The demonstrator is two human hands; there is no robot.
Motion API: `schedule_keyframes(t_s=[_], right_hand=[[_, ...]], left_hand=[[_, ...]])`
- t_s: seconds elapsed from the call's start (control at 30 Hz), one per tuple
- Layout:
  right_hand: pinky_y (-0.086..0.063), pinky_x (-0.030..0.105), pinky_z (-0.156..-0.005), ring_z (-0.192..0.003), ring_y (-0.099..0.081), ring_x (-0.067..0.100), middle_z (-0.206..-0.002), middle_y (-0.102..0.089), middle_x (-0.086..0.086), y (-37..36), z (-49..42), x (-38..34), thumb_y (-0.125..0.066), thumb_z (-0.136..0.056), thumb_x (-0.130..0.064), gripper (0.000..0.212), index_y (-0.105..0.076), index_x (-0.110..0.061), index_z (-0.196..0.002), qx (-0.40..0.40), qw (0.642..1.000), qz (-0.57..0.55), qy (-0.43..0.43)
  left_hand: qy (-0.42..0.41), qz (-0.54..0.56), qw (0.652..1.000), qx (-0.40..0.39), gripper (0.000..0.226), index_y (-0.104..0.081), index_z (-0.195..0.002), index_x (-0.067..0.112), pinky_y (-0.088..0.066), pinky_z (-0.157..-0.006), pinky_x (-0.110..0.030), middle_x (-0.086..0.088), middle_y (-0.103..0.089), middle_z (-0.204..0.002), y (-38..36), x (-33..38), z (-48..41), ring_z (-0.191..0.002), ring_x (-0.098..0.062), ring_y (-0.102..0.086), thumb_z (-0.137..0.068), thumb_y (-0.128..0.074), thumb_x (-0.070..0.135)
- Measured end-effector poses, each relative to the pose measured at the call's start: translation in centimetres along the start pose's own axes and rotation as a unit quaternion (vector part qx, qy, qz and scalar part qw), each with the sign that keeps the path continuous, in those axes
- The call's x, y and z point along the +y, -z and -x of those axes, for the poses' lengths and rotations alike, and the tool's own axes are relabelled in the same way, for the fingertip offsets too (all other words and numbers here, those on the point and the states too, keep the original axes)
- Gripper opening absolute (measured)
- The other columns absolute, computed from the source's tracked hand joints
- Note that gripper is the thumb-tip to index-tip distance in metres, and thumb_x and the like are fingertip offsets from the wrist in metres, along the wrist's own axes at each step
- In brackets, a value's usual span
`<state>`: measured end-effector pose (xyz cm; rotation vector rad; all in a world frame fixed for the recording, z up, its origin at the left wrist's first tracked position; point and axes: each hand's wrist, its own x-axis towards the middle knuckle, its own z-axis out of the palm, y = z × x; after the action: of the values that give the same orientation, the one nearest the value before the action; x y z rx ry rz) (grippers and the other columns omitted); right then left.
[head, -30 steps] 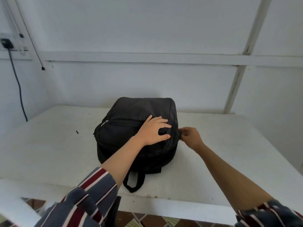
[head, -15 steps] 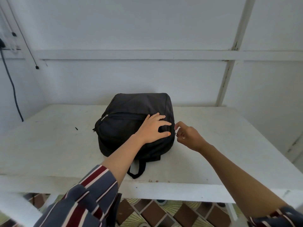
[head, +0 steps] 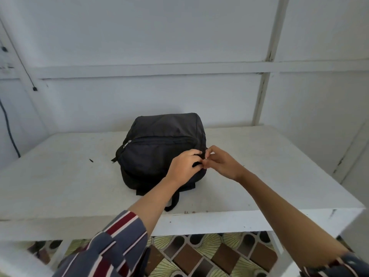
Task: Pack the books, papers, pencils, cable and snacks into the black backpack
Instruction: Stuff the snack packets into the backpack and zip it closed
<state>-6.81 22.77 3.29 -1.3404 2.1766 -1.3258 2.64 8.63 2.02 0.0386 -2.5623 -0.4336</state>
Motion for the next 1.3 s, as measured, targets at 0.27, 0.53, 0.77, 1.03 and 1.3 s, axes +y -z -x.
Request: schedule_keyframes(t_s=[0.27,0.53,0.77,1.03,1.3], right_hand=[[-0.040,0.010,-0.086,-0.100,-0.056,0.013,-0.116,-0.062,0.001,-0.9,-0.9,2.3,-0.072,-0.077,-0.005,0.043,-0.064,-0.016,-0.118,0.073,0.978,0.175,0.086],[-0.056,0.039,-0.069,-0.085,-0.069,0.032,-0.102,-0.070,0.013,-2.2,-1.4,2.7,-0.079,-0.064,-0.010,0.028,-0.075,-0.012,-0.092,0.169,0.893,0.359,0.211],[-0.055,0.032,-0.063,-0.064,-0.068,0.026,-0.080,-0.073,0.009,-2.7,-1.9,3.0,-0.075,-0.064,-0.009,0.013,-0.075,-0.008,-0.078,0.183,0.860,0.399,0.259],[-0.049,0.029,-0.066,-0.061,-0.062,0.023,-0.070,-0.065,0.006,-2.8,-2.9,3.9,-0.062,-0.080,-0.010,0.009,-0.068,-0.007,-0.073,0.193,0.814,0.451,0.311],[-0.053,0.034,-0.071,-0.062,-0.060,0.027,-0.073,-0.064,0.013,-3.1,-3.0,5.0,-0.064,-0.075,0.000,0.005,-0.067,-0.001,-0.078,0.213,0.787,0.469,0.340]], left_hand=[[0.037,0.031,0.996,0.074,0.013,-0.073,-0.090,0.007,-0.051,-0.078,-0.024,-0.004,-0.065,-0.109,-0.7,0.7,0.5,-0.094,-0.016,-0.062,-0.081,-0.066,0.013],[0.113,0.065,0.987,0.098,0.018,-0.073,-0.096,0.007,-0.036,-0.069,-0.004,-0.003,-0.064,-0.110,-0.9,1.2,1.1,-0.092,-0.013,-0.060,-0.087,-0.062,0.018],[0.108,0.045,0.988,0.103,0.016,-0.074,-0.089,0.007,-0.050,-0.069,-0.021,-0.004,-0.067,-0.098,-0.6,0.6,1.5,-0.084,-0.015,-0.063,-0.086,-0.065,0.019],[0.143,0.050,0.984,0.091,0.016,-0.075,-0.083,0.007,-0.046,-0.067,-0.021,-0.002,-0.065,-0.102,0.2,0.3,1.4,-0.087,-0.013,-0.062,-0.082,-0.068,0.021],[0.169,0.048,0.981,0.077,0.019,-0.070,-0.075,0.006,-0.031,-0.058,-0.006,0.004,-0.060,-0.095,0.1,-0.3,1.6,-0.074,-0.004,-0.051,-0.081,-0.069,0.024]])
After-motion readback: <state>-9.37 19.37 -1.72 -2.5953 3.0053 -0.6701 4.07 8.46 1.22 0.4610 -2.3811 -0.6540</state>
